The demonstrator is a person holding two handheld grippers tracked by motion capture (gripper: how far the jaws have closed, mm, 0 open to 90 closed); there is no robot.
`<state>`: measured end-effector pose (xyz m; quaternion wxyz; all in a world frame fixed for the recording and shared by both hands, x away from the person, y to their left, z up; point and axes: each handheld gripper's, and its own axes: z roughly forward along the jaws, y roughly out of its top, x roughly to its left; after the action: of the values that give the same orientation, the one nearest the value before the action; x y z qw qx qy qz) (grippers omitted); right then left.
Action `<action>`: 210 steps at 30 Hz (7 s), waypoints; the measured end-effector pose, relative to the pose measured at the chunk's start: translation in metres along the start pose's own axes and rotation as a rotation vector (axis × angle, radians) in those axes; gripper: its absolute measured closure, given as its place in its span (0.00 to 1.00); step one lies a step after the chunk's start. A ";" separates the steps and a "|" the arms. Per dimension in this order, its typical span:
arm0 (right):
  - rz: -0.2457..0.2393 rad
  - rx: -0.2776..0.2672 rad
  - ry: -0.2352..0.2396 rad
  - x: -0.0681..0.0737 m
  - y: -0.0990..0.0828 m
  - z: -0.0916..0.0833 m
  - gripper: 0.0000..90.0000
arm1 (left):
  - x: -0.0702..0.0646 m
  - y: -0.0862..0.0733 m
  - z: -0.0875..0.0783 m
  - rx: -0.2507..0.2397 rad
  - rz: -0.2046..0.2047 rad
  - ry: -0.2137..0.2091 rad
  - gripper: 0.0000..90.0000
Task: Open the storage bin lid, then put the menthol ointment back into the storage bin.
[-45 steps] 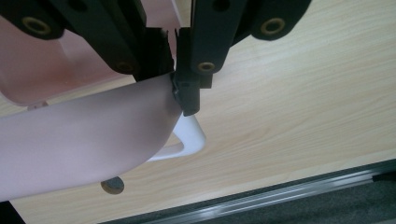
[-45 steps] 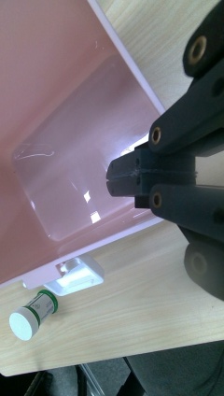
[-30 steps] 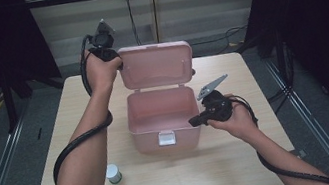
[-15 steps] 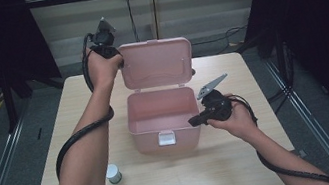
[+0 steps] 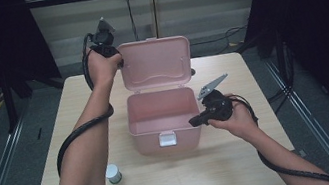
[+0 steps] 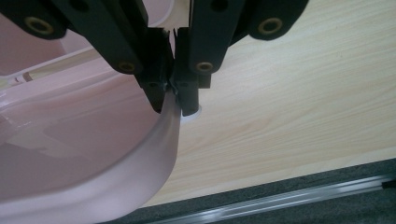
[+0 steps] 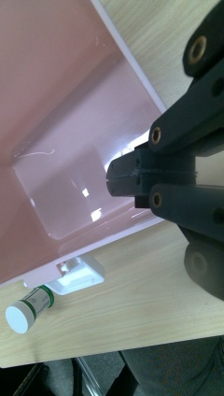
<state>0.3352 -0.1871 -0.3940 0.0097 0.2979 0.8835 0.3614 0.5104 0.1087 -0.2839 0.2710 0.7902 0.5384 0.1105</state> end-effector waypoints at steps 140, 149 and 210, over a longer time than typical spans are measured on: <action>-0.044 0.070 -0.070 0.020 0.004 -0.003 0.88 | 0.031 -0.042 0.064 0.062 -0.047 -0.040 0.77; -0.036 0.057 -0.079 0.020 0.008 -0.005 0.85 | 0.036 -0.053 0.055 0.081 -0.068 -0.061 0.71; 0.149 -0.039 -0.189 -0.015 -0.034 -0.058 0.37 | 0.071 -0.140 -0.002 0.124 -0.032 -0.117 0.32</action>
<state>0.3167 -0.2509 -0.3765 0.0717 0.3950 0.8470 0.3485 0.4273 0.2124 -0.3672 0.2544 0.8019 0.5399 0.0265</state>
